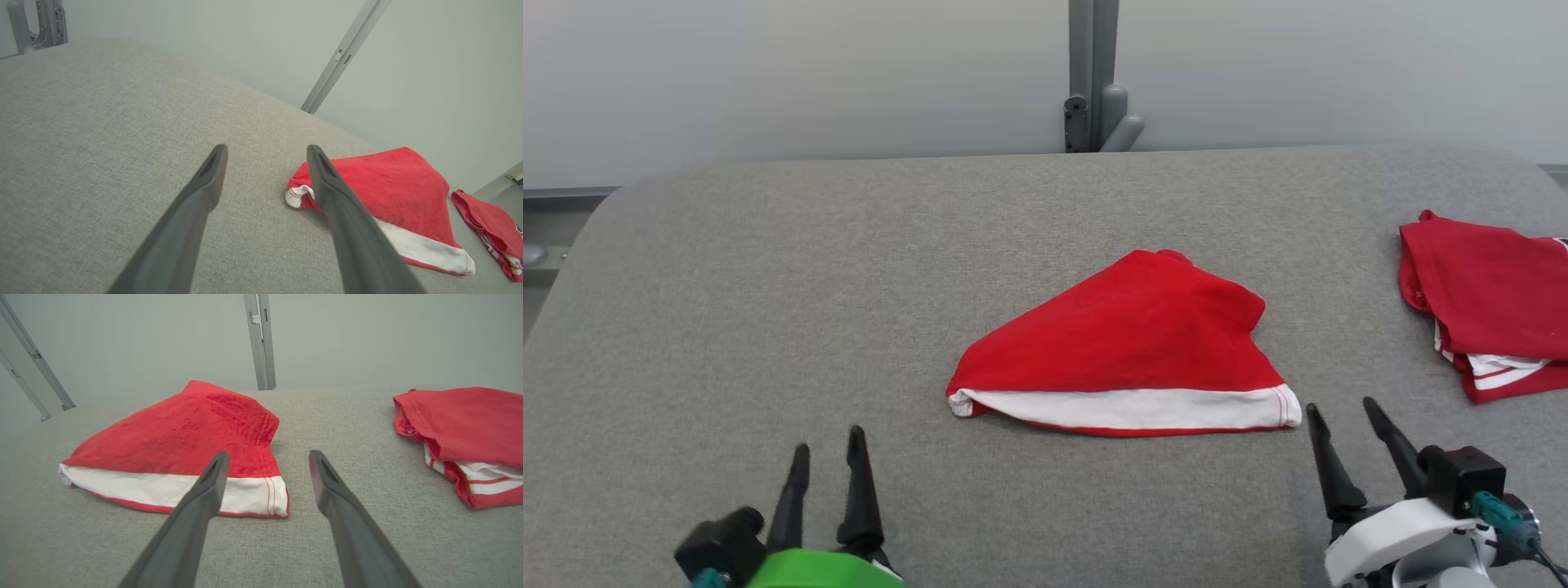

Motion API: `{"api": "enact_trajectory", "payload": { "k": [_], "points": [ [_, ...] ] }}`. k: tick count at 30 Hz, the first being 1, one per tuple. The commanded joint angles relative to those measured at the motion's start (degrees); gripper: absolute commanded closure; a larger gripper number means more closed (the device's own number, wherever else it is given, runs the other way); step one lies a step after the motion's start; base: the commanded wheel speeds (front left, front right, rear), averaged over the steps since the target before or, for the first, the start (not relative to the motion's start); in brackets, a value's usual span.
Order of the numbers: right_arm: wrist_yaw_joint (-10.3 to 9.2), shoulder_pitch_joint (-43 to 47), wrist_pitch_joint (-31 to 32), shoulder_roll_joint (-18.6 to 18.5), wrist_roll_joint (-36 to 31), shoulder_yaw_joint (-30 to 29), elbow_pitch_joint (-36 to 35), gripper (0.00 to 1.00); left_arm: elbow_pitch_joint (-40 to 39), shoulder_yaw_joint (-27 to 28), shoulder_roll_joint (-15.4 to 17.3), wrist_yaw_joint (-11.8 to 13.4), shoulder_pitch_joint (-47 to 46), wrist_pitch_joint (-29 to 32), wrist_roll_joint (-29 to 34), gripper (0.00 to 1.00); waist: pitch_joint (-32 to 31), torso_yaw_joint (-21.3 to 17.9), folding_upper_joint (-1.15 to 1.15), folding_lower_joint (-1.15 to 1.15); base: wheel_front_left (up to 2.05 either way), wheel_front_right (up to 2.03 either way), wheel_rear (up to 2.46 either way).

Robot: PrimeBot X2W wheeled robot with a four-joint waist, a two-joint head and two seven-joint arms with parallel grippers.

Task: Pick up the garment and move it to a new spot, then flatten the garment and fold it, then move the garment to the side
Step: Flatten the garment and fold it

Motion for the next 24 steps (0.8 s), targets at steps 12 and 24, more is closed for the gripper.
{"api": "enact_trajectory", "payload": {
  "k": [12,24],
  "points": [
    [-0.03,-12.7,0.0,-1.7,4.9,2.5,23.5,0.00,2.7,3.1,-7.5,-6.7,2.2,-0.2,16.4,0.00,0.8,4.7,0.00,0.00,0.00,0.00,0.00],
    [-0.03,-17.8,0.0,-2.2,10.2,6.9,33.8,0.08,4.1,2.4,-8.3,-7.9,1.3,-0.2,26.9,0.00,1.5,6.0,0.00,0.00,0.00,0.00,0.00]
  ]
}}
